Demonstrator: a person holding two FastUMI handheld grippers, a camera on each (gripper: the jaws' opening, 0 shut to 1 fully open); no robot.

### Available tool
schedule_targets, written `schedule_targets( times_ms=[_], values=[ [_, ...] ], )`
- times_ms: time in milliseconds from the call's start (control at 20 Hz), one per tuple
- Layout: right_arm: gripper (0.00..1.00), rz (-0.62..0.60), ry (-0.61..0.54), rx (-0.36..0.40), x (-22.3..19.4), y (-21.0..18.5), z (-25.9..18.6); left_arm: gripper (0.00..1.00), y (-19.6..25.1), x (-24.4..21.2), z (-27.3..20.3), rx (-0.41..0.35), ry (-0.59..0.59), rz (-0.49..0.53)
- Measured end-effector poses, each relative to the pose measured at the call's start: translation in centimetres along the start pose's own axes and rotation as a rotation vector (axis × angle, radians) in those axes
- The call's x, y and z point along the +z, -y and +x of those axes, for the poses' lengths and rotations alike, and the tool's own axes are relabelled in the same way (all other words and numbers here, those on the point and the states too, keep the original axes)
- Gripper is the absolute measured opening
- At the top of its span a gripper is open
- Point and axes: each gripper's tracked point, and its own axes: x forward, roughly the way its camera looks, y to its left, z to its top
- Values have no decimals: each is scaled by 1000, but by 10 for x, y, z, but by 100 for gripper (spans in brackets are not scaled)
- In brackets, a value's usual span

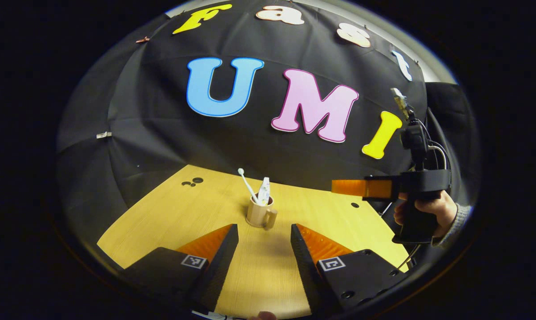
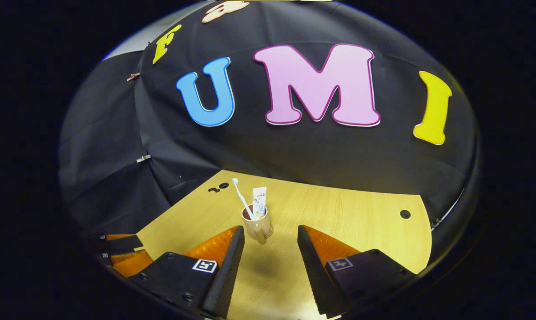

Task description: Put the toothbrush and toothpaste on the desktop into the cup, then pick up the cup and place it on the coaster on the desktop.

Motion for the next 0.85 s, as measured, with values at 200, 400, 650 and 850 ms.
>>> schedule_targets(
  times_ms=[200, 400, 650, 850],
  values=[
    [75, 19, 76, -4, 12, 9, -34, 78, 17, 17, 6, -34, 32, 41],
    [82, 12, 144, -17, 20, 14, -62, 83, 27, 29, 5, -43, 61, 79],
    [86, -27, 189, -34, 25, 17, -91, 87, 40, 38, 0, -67, 77, 106],
    [88, -49, 216, -41, 29, 16, -106, 87, 42, 52, -6, -54, 123, 164]
  ],
)
